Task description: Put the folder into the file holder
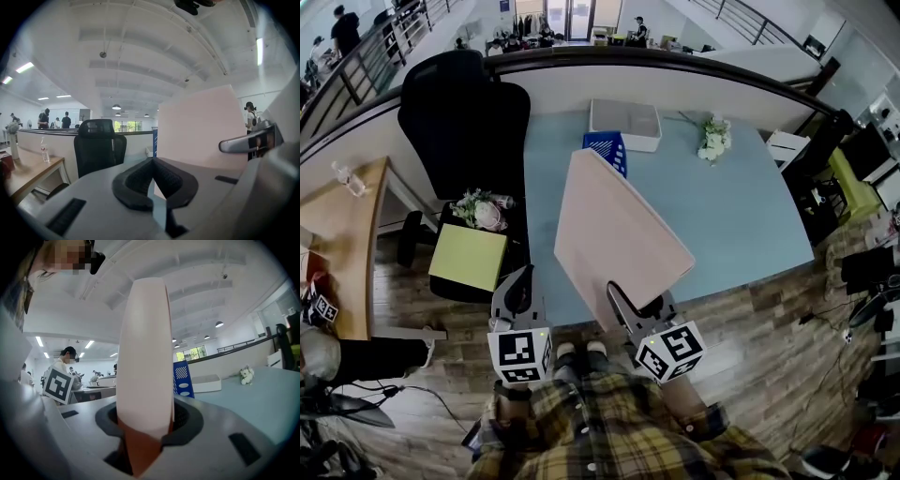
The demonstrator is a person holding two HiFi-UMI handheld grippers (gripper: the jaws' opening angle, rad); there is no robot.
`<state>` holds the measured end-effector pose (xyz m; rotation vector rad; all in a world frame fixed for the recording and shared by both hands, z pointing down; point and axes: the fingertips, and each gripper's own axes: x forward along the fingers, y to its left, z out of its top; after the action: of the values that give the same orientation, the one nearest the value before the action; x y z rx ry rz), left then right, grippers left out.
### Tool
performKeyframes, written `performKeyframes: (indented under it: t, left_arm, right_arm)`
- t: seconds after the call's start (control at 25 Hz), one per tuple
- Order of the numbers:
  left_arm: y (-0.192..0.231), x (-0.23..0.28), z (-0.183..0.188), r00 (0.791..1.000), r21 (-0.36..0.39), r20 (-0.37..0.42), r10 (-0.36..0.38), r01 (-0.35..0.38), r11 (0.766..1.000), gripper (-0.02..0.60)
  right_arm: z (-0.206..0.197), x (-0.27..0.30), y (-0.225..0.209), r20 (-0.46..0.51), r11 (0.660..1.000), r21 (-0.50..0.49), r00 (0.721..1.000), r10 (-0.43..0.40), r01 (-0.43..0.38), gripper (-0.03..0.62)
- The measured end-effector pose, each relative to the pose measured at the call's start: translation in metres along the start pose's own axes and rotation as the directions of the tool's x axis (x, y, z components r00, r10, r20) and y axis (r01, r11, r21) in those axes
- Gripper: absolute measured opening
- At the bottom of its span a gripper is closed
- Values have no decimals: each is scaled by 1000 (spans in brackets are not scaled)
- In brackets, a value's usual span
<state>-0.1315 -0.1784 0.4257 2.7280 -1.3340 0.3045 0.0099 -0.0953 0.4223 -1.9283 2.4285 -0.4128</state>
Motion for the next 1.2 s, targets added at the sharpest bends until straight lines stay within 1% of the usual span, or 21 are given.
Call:
performKeyframes:
  t: [0.36, 0.6, 0.8, 0.92, 1.2]
  left_arm:
    - [-19, 5, 2, 999, 0, -1, -40, 40, 999, -9]
    - [-34, 13, 2, 997, 8, -3, -79, 79, 997, -9]
    - [-41, 21, 3, 995, 10, -5, -101, 101, 995, -9]
    - [-44, 26, 4, 994, 10, -6, -107, 107, 994, -9]
    - [-49, 36, 3, 993, 17, -8, -119, 119, 993, -9]
  right_arm:
    - [19, -25, -16, 48, 999, -4, 997, -53, 53, 163]
    - [33, -40, -32, 86, 994, 46, 991, -105, 102, 163]
    - [40, -43, -48, 98, 989, 43, 985, -144, 141, 163]
    - [41, -42, -59, 92, 987, 19, 983, -162, 161, 163]
    - [44, -31, -76, 90, 983, -9, 979, -182, 183, 163]
